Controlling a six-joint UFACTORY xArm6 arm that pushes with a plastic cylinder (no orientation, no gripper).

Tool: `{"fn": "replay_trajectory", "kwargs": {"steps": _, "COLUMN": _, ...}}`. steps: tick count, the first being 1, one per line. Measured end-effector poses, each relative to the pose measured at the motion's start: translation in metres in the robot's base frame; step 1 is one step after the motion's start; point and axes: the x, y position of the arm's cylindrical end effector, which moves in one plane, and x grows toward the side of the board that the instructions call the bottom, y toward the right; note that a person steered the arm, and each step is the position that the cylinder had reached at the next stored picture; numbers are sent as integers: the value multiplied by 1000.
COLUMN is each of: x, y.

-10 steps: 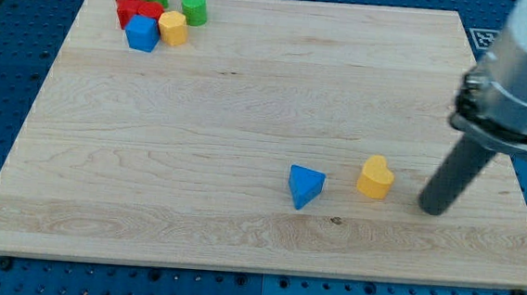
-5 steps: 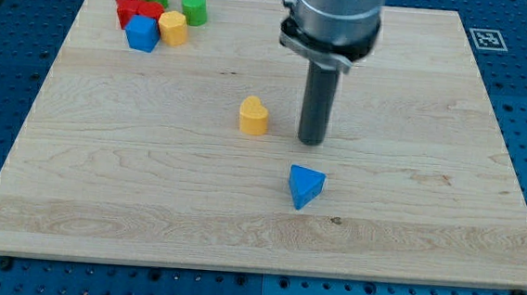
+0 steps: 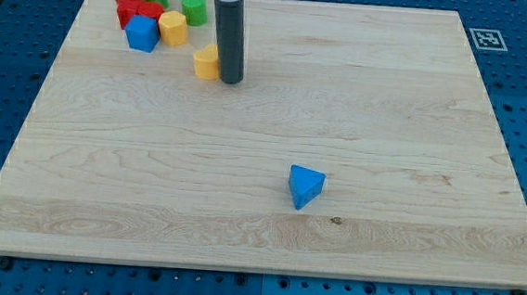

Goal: Slide the yellow heart closer to the group of blocks

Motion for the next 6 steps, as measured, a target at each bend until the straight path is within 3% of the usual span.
{"fn": "replay_trajectory", "kwargs": {"steps": 1, "x": 27, "y": -1}}
{"fn": "replay_trajectory", "kwargs": {"steps": 2, "x": 18, "y": -22}}
{"fn": "replay_trajectory", "kwargs": {"steps": 3, "x": -28, "y": -25}}
{"fn": "replay_trajectory", "kwargs": {"steps": 6, "x": -66, "y": -32}}
